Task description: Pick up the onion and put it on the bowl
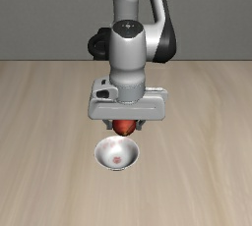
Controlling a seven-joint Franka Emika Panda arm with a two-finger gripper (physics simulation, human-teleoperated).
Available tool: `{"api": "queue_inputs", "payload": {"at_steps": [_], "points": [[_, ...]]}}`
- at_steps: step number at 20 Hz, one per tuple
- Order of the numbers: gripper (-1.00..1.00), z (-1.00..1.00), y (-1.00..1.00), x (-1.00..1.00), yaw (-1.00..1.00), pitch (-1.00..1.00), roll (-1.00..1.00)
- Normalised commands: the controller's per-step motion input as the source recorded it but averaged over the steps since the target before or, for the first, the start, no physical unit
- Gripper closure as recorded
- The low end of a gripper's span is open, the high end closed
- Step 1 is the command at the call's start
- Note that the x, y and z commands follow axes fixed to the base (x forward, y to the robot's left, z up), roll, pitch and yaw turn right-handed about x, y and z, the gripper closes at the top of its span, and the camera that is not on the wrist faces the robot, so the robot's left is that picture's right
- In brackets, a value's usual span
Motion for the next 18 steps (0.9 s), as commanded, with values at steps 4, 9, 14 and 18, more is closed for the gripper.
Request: {"api": "queue_inputs", "payload": {"at_steps": [4, 9, 14, 18], "points": [[1.00, -0.75, -0.25, 0.00, 0.00, 0.00, 0.00], [-1.00, -0.20, 0.00, 0.00, 0.00, 0.00, 0.00], [-1.00, 0.00, 0.00, 0.00, 0.00, 0.00, 0.00], [-1.00, 0.00, 0.00, 0.00, 0.00, 0.00, 0.00]]}}
